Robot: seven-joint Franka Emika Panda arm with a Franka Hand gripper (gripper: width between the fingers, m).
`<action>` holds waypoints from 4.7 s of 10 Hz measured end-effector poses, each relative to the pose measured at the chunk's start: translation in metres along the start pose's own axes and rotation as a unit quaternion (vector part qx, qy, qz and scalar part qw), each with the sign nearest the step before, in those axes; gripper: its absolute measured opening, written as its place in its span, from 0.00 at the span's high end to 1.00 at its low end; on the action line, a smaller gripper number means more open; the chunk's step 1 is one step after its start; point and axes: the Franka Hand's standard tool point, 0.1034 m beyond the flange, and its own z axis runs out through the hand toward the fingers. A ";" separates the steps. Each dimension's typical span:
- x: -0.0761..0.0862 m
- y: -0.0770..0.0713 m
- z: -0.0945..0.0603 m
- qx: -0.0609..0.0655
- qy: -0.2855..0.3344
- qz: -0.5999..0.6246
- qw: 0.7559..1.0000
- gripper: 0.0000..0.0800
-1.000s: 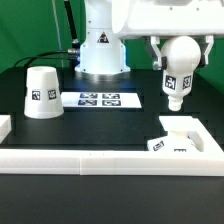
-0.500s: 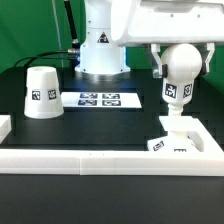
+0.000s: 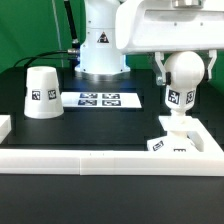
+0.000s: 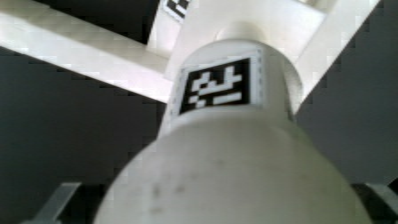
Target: Assemble lamp
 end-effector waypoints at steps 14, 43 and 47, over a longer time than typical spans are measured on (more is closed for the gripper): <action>-0.018 -0.008 0.011 -0.012 0.039 -0.002 0.999 0.14; -0.027 -0.015 0.006 0.061 -0.218 0.017 0.974 0.28; -0.028 -0.018 0.005 0.034 -0.213 0.191 0.958 0.28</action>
Offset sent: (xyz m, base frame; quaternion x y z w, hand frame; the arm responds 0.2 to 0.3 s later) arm -0.0009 0.0053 -0.0041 -0.0038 0.0201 -0.0006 0.9998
